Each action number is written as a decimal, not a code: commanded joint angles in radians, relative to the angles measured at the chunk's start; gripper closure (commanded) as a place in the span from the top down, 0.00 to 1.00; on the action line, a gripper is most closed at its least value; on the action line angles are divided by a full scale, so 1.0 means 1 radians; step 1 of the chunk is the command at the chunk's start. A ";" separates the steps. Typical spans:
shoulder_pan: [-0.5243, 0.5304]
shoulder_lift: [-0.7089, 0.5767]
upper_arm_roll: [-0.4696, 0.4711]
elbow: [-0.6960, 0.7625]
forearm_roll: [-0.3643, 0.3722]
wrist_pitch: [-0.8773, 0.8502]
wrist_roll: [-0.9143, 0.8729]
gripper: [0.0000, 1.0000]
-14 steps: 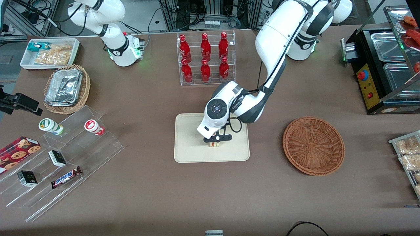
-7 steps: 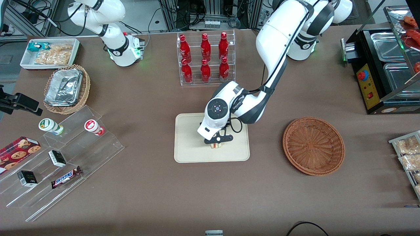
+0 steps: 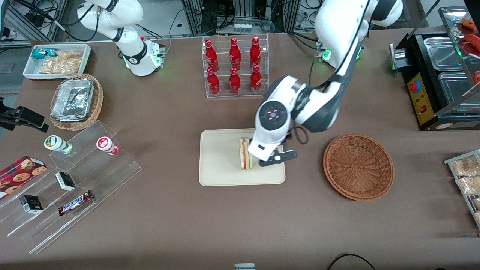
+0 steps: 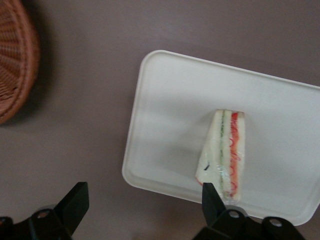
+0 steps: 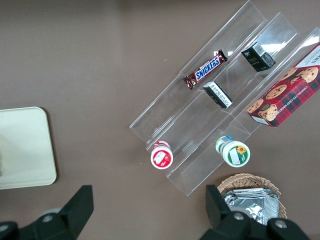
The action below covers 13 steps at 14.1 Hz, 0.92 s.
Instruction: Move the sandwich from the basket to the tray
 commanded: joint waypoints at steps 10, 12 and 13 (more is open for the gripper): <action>-0.007 -0.202 0.210 -0.247 -0.019 0.003 0.106 1.00; 0.069 -0.270 0.195 -0.298 -0.011 0.004 0.141 1.00; 0.156 -0.308 0.103 -0.301 -0.011 -0.011 0.202 1.00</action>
